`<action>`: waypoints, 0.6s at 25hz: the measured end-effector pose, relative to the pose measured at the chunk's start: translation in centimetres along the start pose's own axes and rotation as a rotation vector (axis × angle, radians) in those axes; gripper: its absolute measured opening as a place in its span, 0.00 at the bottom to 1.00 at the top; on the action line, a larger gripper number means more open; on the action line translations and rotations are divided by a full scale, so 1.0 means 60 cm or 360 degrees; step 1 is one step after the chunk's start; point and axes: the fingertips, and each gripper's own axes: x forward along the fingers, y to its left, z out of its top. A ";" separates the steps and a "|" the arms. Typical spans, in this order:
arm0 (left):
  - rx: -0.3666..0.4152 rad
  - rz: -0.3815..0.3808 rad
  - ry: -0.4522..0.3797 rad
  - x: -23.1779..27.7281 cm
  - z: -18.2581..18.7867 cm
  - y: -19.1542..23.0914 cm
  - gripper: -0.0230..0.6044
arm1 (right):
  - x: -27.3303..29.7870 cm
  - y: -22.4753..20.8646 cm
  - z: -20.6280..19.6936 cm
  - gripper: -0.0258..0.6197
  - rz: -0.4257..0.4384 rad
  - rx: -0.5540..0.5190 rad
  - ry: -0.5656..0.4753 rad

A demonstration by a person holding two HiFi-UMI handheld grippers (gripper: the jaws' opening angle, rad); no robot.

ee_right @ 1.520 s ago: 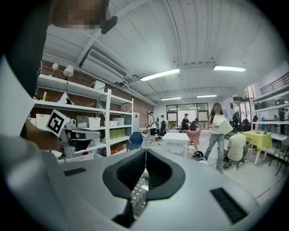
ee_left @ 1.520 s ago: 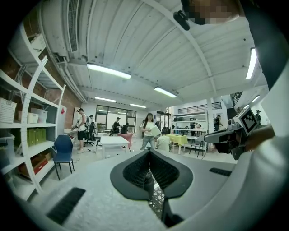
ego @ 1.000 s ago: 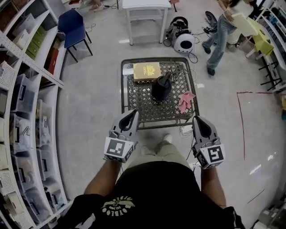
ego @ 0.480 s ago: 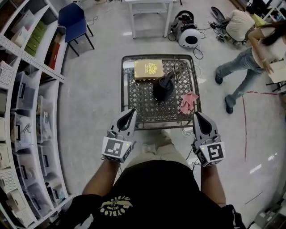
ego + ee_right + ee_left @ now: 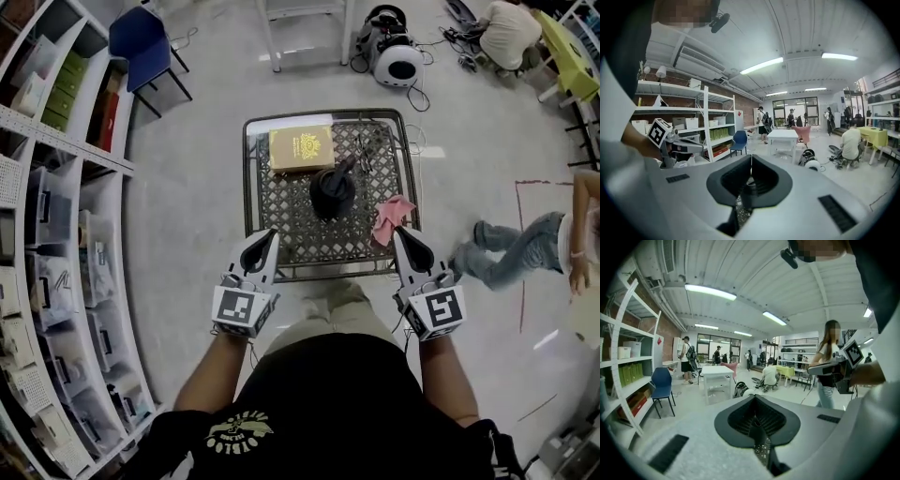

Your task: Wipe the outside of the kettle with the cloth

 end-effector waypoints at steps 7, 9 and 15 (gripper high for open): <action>-0.0043 -0.0040 0.0090 0.081 -0.011 -0.007 0.05 | 0.033 -0.068 -0.030 0.06 -0.0007 0.0125 0.0066; -0.0068 -0.0037 0.0118 0.105 -0.016 -0.005 0.05 | 0.040 -0.088 -0.041 0.06 -0.0002 0.0133 0.0078; -0.0076 -0.0021 0.0186 0.150 -0.021 -0.013 0.05 | 0.064 -0.149 -0.088 0.06 -0.0008 0.0159 0.0206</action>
